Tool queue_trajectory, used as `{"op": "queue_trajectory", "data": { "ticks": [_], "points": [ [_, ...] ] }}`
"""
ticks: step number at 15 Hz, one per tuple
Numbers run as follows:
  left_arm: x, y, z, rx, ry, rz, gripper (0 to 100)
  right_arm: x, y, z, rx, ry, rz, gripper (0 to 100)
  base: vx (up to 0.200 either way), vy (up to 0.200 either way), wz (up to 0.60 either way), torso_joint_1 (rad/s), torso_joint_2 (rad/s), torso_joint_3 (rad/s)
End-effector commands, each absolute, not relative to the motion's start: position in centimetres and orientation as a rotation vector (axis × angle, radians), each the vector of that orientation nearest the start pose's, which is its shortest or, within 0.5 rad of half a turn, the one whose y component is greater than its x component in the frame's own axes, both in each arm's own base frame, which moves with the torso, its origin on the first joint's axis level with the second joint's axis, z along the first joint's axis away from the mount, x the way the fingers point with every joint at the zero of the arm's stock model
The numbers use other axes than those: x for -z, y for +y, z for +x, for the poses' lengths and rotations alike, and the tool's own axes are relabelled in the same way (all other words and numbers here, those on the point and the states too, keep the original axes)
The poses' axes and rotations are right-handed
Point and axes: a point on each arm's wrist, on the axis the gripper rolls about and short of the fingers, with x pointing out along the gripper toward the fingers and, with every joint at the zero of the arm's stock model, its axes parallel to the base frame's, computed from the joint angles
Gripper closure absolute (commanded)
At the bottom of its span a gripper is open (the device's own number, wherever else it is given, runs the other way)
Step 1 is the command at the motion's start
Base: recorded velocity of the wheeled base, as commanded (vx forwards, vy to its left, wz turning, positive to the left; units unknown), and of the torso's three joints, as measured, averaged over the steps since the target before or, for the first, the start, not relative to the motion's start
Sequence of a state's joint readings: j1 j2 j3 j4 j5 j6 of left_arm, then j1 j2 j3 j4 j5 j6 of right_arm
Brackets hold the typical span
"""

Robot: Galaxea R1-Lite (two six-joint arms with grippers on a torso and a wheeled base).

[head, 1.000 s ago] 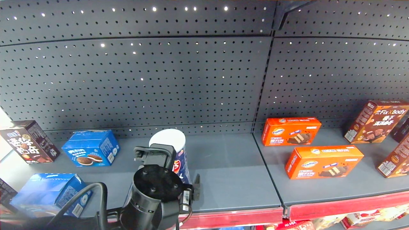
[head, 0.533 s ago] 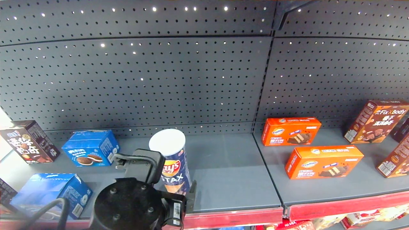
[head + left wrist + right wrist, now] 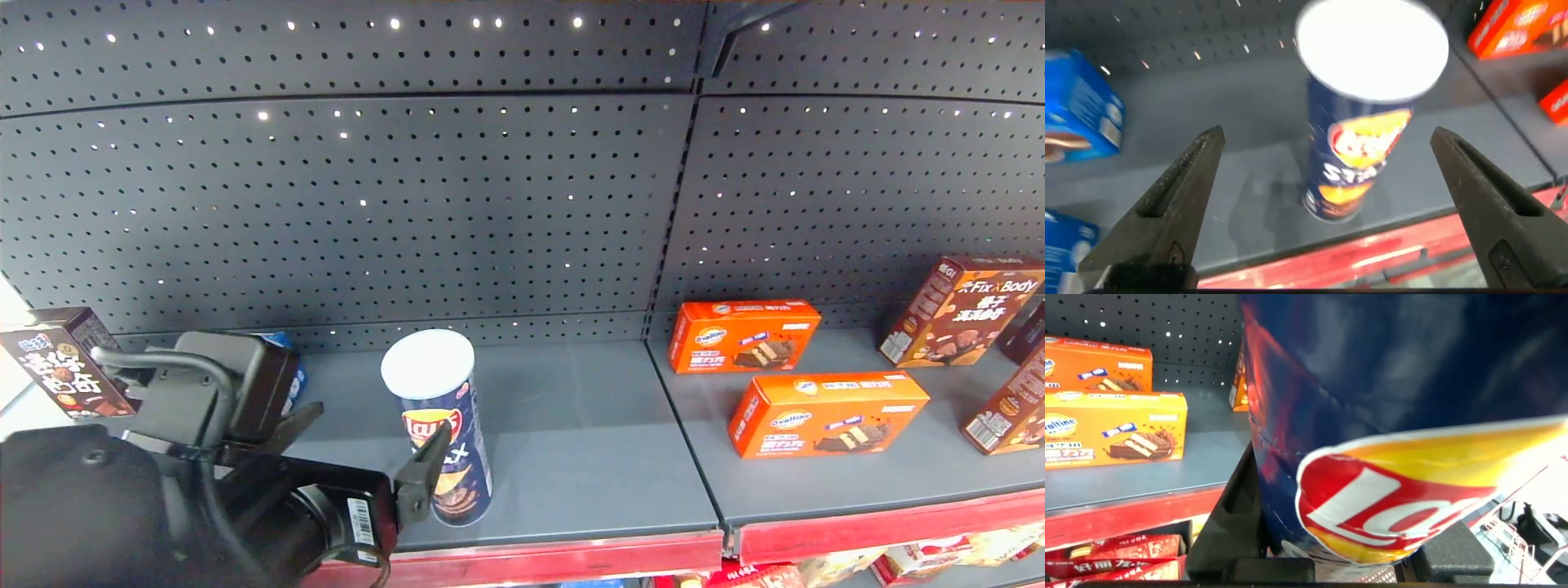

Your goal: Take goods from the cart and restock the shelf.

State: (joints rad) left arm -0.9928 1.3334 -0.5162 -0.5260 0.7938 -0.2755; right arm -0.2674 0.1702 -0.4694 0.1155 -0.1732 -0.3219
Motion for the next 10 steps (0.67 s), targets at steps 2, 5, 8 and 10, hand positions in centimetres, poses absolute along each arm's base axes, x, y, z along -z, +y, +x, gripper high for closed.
{"op": "queue_trajectory", "data": {
  "ticks": [2, 5, 8, 10],
  "points": [
    [-21.0, -14.3, 11.4, 0.133, 0.123, -0.017, 0, -19.0, 0.9, -4.9, 0.467, -0.103, -0.324, 100, 0.0, 0.0, 0.0, 0.0, 0.0, 0.0],
    [-22.9, -13.7, 11.2, 0.045, 0.064, -0.027, 0, -18.5, 1.0, -5.2, 0.471, -0.119, -0.325, 100, 0.0, 0.0, 0.0, 0.0, 0.0, 0.0],
    [-24.2, -13.1, 10.7, 0.016, 0.029, -0.013, 0, -18.3, 1.0, -5.2, 0.464, -0.116, -0.325, 100, 0.0, 0.0, 0.0, 0.0, 0.0, 0.0],
    [-24.3, -13.1, 10.6, 0.005, 0.027, -0.011, 0, -18.4, 1.0, -5.1, 0.462, -0.115, -0.325, 100, 0.0, 0.0, 0.0, 0.0, 0.0, 0.0]
  ]
}}
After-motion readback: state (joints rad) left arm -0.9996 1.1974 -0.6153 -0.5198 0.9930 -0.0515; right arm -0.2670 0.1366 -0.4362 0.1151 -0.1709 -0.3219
